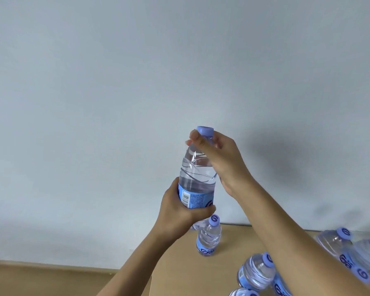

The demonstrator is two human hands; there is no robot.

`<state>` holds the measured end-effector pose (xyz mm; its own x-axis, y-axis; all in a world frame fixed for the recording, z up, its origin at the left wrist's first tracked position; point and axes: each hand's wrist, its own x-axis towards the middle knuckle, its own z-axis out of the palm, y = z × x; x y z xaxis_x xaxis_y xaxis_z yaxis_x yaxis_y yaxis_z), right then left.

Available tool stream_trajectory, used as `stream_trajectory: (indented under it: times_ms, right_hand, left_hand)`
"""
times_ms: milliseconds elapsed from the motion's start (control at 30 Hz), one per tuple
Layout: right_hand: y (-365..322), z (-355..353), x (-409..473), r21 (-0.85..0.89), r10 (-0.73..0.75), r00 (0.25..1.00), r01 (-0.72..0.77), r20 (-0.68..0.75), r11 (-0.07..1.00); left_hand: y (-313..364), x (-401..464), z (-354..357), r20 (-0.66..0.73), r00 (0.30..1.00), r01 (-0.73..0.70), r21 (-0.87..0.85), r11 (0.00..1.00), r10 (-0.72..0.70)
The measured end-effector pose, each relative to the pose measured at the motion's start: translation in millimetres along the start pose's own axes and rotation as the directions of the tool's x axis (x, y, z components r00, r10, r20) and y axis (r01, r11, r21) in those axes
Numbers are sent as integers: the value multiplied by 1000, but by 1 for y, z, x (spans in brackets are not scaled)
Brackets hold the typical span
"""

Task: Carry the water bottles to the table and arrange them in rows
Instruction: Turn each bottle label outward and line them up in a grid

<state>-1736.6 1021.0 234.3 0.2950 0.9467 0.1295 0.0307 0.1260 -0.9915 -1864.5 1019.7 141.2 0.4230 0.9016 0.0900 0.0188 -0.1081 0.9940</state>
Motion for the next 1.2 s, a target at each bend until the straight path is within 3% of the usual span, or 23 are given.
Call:
stream_trajectory:
  times_ms: [300,567,700,833,933,1067,1200]
  right_hand:
    - [-11,-2,-9,-25,-46,997,45,-56,999]
    - [-20,-16,-8,185,35,992,-57,121,981]
    - [-24,-21,-8,189,43,983,-77,177,979]
    - [-29,-20,-13,-27,-74,997,74,8,997]
    - [-28,-14,-16,-87,-131,989,125,-73,988]
    - [-31,-15,-13,19,-115,991,116,-66,993]
    - [-34,-20,-8,77,-99,994,96,35,992]
  left_hand:
    - [26,2,11,26,999,-29,-43,999,30]
    - [42,-4,4,328,944,113,-207,972,-40]
    - [47,-6,7,248,968,104,-225,969,-46]
    - [52,-6,15,153,988,61,-221,973,-27]
    - [53,-5,20,70,998,11,-142,990,-1]
    - [53,-6,21,103,995,16,-90,996,-6]
    - [55,-6,18,203,979,56,-135,989,-27]
